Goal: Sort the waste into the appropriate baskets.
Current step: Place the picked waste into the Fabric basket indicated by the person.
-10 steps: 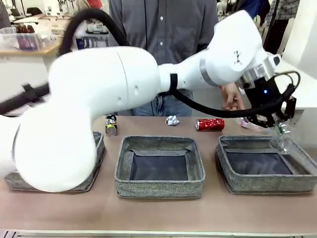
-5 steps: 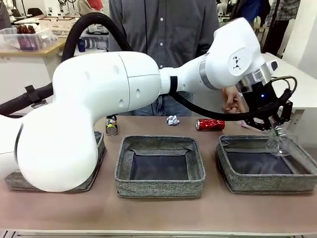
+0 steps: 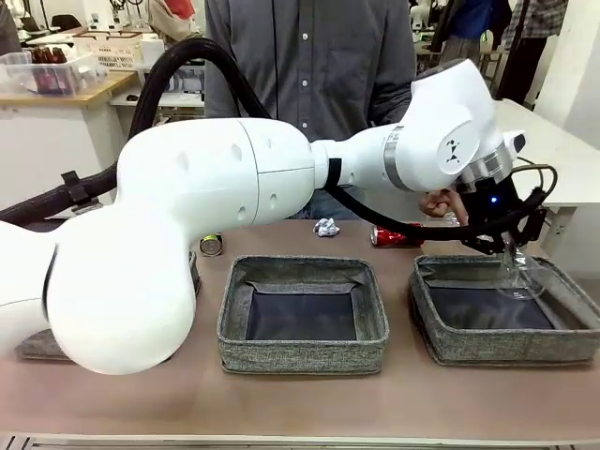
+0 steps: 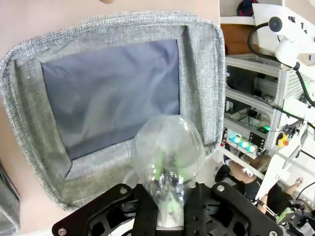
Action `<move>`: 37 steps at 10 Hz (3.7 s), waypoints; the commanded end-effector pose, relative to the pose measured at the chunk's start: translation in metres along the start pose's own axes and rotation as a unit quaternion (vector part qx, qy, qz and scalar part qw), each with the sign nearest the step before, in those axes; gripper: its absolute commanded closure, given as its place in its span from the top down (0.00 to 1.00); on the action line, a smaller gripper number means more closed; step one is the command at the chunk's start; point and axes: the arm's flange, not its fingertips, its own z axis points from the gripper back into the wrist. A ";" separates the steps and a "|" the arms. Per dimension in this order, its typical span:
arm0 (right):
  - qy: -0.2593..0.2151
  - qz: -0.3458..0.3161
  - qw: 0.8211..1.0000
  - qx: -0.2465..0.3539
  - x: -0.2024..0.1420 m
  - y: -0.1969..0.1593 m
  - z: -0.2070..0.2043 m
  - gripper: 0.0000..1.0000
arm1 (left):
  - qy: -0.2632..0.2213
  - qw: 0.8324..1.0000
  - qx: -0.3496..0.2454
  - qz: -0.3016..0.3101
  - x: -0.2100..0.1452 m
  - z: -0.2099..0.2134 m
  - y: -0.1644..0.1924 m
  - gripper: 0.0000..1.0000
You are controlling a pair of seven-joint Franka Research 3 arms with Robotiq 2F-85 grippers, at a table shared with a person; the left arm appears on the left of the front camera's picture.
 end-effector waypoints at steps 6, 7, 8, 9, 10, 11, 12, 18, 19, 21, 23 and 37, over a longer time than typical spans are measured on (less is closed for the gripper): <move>-0.008 -0.007 1.000 0.001 0.001 0.002 0.002 1.00 | -0.025 0.999 0.022 -0.002 -0.008 0.013 0.006 0.83; -0.008 -0.007 1.000 0.001 0.001 0.002 0.002 1.00 | -0.026 0.999 0.022 0.000 -0.006 0.014 0.006 0.94; -0.008 -0.007 1.000 0.001 0.001 0.002 0.002 1.00 | -0.027 0.999 0.023 0.004 -0.005 0.016 0.007 1.00; -0.008 -0.007 1.000 0.001 0.001 0.002 0.002 1.00 | -0.024 0.999 0.028 0.007 -0.005 0.017 0.007 1.00; -0.008 -0.007 1.000 0.001 0.001 0.002 0.002 1.00 | -0.016 1.000 0.025 0.009 -0.004 0.020 0.009 1.00; -0.008 -0.007 1.000 0.001 0.001 0.002 0.002 1.00 | -0.005 1.000 0.027 0.011 -0.002 0.024 0.010 1.00; 0.000 0.000 1.000 0.000 0.000 0.000 0.000 1.00 | 0.003 0.999 0.036 0.016 -0.001 0.032 0.012 1.00; 0.106 -0.017 0.994 -0.030 0.052 0.028 -0.084 1.00 | 0.083 0.989 0.120 0.023 -0.031 0.178 0.112 1.00; 0.144 -0.011 0.989 -0.015 0.062 0.042 -0.110 1.00 | 0.067 0.992 0.101 0.045 -0.043 0.199 0.137 1.00; 0.204 -0.005 0.979 -0.008 0.071 0.067 -0.170 1.00 | 0.047 0.994 0.031 0.093 -0.049 0.240 0.185 1.00; 0.287 -0.012 0.958 0.000 0.065 0.092 -0.249 1.00 | 0.044 0.987 -0.058 0.146 -0.046 0.284 0.244 1.00; 0.265 -0.188 0.942 0.078 0.041 0.144 -0.392 1.00 | 0.002 0.934 -0.357 -0.013 -0.135 0.413 0.486 1.00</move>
